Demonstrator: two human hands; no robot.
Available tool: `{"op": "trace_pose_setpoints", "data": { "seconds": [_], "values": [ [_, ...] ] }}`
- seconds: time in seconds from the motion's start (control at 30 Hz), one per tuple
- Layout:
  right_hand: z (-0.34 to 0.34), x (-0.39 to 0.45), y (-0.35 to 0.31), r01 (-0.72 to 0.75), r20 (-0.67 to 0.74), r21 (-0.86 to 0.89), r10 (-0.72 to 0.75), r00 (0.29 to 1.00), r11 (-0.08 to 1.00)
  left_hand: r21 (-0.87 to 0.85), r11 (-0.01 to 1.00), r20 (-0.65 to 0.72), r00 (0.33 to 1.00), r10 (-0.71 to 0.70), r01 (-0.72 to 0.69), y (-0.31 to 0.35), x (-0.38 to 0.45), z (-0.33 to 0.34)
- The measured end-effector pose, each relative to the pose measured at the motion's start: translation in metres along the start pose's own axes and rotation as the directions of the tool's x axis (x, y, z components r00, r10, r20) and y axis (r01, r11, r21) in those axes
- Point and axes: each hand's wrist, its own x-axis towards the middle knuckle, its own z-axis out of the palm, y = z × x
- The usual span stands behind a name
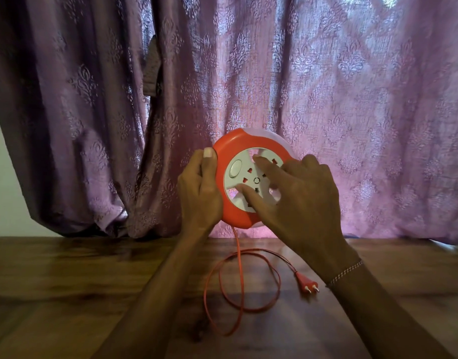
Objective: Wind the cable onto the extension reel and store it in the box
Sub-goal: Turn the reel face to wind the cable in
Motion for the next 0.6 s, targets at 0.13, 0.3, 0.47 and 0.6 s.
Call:
{"op": "trace_pose_setpoints", "data": {
  "seconds": [0.13,0.3,0.47,0.6],
  "values": [
    [-0.005,0.006,0.013,0.253,-0.082,0.128,-0.244,0.966,0.959,-0.02,1.0,-0.012,1.0,-0.012,0.011,-0.001,0.002,-0.001],
    [-0.007,0.007,0.014,0.356,0.215,0.085,-0.366,0.905,0.931,-0.011,1.0,-0.011,1.0,0.012,-0.012,-0.001,0.002,-0.002],
    [-0.011,0.004,0.007,0.329,0.233,-0.05,-0.309,0.922,0.943,0.021,1.0,0.002,1.0,0.022,-0.022,-0.003,0.0,-0.002],
    [-0.009,0.002,0.003,0.25,0.257,-0.093,-0.219,0.941,0.964,0.022,0.999,0.009,1.0,0.028,-0.028,-0.001,-0.001,-0.002]
  ]
}}
